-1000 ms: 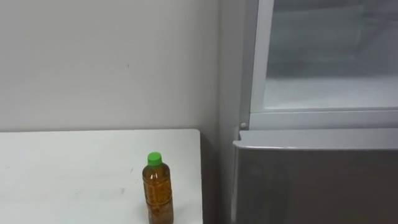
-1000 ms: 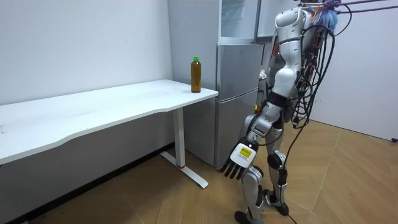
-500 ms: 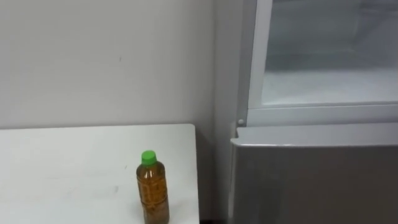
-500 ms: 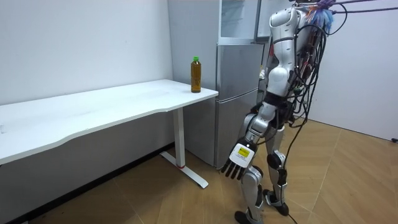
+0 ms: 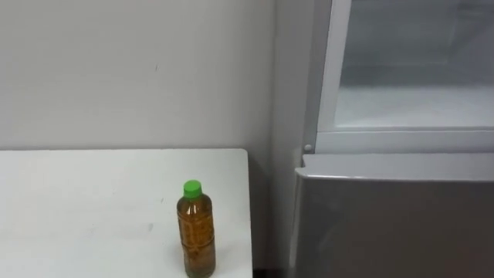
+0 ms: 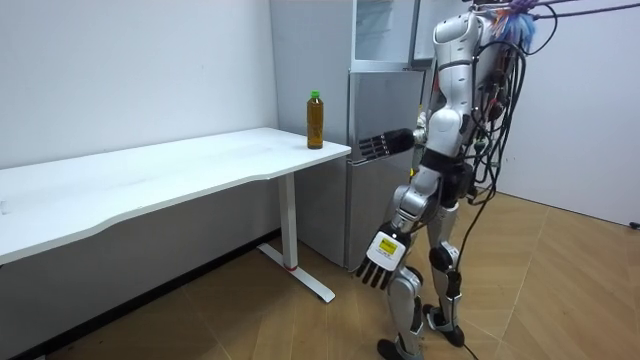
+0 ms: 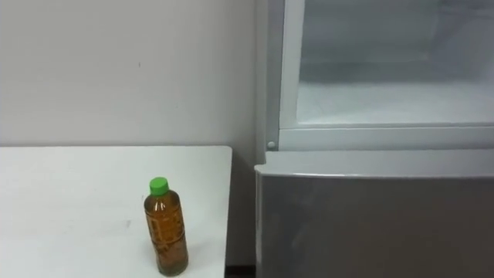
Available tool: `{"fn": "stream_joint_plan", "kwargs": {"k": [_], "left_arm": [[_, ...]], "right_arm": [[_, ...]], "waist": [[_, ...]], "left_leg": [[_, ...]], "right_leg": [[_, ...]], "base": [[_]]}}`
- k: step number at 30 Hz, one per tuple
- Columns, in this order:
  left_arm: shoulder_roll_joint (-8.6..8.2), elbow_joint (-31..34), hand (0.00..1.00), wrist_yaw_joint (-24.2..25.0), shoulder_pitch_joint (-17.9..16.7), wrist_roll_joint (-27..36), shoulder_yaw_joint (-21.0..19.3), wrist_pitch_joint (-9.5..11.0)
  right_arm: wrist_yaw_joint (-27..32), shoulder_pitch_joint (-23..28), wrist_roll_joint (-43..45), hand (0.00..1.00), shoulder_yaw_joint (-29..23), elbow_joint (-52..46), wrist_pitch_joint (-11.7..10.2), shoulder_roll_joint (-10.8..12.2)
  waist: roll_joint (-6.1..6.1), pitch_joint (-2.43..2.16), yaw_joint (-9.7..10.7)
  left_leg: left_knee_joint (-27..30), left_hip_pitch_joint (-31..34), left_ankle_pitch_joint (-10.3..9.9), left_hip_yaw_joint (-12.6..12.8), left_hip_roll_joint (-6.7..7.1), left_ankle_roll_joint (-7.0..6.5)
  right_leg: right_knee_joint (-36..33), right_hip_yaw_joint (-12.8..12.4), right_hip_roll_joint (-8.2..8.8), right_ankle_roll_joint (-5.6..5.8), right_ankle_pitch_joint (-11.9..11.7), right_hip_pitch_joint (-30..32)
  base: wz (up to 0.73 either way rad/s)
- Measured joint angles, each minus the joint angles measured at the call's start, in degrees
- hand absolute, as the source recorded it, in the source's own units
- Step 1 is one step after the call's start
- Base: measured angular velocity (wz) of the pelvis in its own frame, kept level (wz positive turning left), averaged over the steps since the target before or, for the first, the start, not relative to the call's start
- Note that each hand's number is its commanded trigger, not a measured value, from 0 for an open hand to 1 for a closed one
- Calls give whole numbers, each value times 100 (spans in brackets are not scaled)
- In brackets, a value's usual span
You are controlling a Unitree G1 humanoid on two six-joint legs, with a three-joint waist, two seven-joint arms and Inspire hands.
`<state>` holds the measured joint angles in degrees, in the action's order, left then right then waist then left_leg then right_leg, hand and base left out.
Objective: Put the bottle in the upper fridge
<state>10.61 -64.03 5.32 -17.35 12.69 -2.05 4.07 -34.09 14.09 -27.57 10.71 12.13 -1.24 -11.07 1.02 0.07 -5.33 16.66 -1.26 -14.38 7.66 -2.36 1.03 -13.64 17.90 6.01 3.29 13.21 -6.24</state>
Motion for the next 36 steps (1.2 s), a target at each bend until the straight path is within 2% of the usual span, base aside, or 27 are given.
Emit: {"fn": "stream_joint_plan", "kwargs": {"k": [4, 6, 9, 13, 18, 24, 28, 31, 33, 36], "left_arm": [[51, 10, 0, -4, 13, 1, 2, -37], [70, 27, 0, -11, 9, -6, 16, -63], [66, 48, 0, -8, 12, -188, 53, -142], [66, 43, 0, 9, 12, -392, 116, -163], [29, 13, 0, 52, 19, -830, 122, -381], [-30, -5, 0, 155, 14, -1017, 165, -467], [-36, -5, 0, 155, 2, -1020, 173, -558], [-37, 2, 0, 153, 22, -1058, 171, -620], [-31, 30, 0, 131, 18, -1055, 170, -619], [-35, 51, 0, 42, 23, -1209, 159, -622]], "right_arm": [[-59, -117, -7, 0, -1, -446, 25, -12], [-84, -205, -68, 0, -2, -778, 69, -13], [-86, -347, -172, 0, -23, -1052, 98, -23], [-16, -579, -186, 0, -58, -1309, 111, -39], [113, -883, -250, 0, -74, -1600, 117, -16], [370, -1232, -723, 0, -76, -1725, 117, -27], [549, -1290, -850, 0, -70, -1726, 117, -37], [678, -1299, -849, 0, -70, -1721, 118, -177], [896, -1352, -851, 0, -70, -1713, 118, -354], [1244, -1563, -850, 0, -70, -1563, 117, -373]], "waist": [[43, 4, -129], [78, 22, -177], [72, 25, -248], [51, 24, -281], [32, 23, -301], [22, 18, -322], [28, 22, -332], [63, 42, -386], [102, 63, -429], [176, 67, -485]], "left_leg": [[-7, -47, 0, 7, 0, 0], [-15, -34, -1, 6, 0, 0], [-12, -24, -4, 6, -4, -3], [4, -30, -4, 6, -4, -3], [10, -25, -5, 6, -4, -4], [5, -57, -4, -20, -5, -4], [4, -80, -4, -37, -4, -3], [2, -95, -4, -64, -4, -3], [6, -79, -4, -108, 0, -3], [46, -20, 0, -207, 3, 1]], "right_leg": [[-1, -8, -1, 0, 0, -50], [1, -13, -3, 0, -1, -41], [0, -20, -4, -2, -4, -43], [-3, -14, -4, -4, -6, -57], [-2, -6, -4, -4, -9, -63], [-3, 24, -4, -4, -9, -108], [0, 56, -4, -4, -9, -145], [1, 92, -2, -4, -9, -172], [1, 132, -3, -4, -9, -188], [11, 281, -3, -4, -9, -198]], "base": [[0], [0], [0], [0], [0], [2], [4], [3], [8], [18]]}}
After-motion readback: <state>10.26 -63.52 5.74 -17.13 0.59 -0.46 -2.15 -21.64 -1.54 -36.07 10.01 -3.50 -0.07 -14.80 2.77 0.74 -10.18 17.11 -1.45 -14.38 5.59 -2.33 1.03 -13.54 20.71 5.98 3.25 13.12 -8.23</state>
